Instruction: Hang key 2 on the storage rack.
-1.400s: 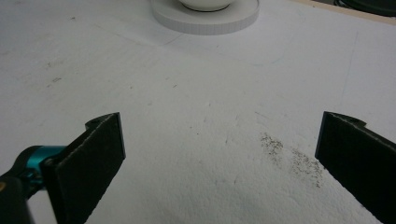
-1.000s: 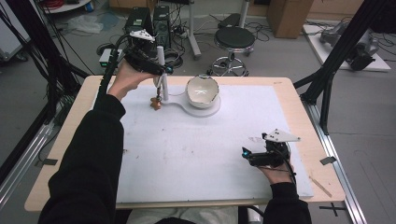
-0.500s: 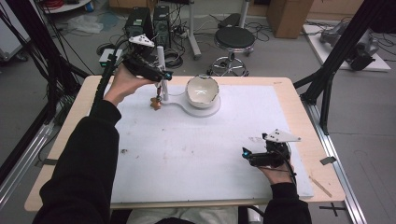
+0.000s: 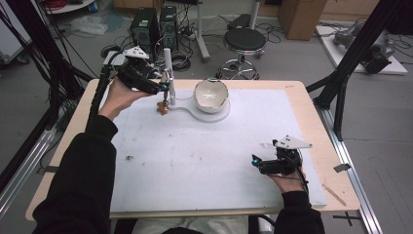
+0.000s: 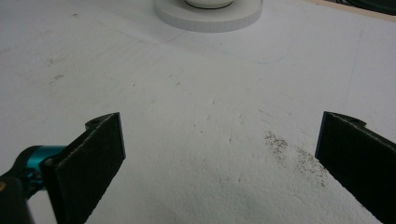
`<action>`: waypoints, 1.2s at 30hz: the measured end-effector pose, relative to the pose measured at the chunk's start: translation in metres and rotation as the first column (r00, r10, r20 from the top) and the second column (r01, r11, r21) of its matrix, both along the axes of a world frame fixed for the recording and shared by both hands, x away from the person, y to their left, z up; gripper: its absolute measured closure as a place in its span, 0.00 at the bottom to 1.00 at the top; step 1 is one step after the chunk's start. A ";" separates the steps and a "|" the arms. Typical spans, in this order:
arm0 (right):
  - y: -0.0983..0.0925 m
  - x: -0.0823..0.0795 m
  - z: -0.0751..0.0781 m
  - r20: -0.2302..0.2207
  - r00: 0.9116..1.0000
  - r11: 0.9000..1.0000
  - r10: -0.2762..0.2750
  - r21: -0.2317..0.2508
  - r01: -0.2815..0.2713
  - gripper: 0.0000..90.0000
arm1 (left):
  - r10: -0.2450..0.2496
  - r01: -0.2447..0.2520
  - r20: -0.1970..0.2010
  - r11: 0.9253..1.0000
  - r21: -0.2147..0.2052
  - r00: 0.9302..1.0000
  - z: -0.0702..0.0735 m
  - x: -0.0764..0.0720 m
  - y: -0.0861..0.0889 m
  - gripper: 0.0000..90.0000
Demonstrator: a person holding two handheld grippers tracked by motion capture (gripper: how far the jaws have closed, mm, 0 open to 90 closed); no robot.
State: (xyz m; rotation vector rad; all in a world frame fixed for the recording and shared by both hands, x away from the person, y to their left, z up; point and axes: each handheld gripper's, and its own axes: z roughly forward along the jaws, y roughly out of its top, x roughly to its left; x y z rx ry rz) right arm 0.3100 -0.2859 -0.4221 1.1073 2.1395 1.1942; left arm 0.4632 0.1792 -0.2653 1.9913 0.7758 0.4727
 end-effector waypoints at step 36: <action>-0.003 -0.003 0.004 0.021 1.000 1.000 0.000 0.030 -0.001 0.01 | 0.034 -0.031 -0.037 0.996 0.081 0.999 -0.057 -0.071 0.055 0.02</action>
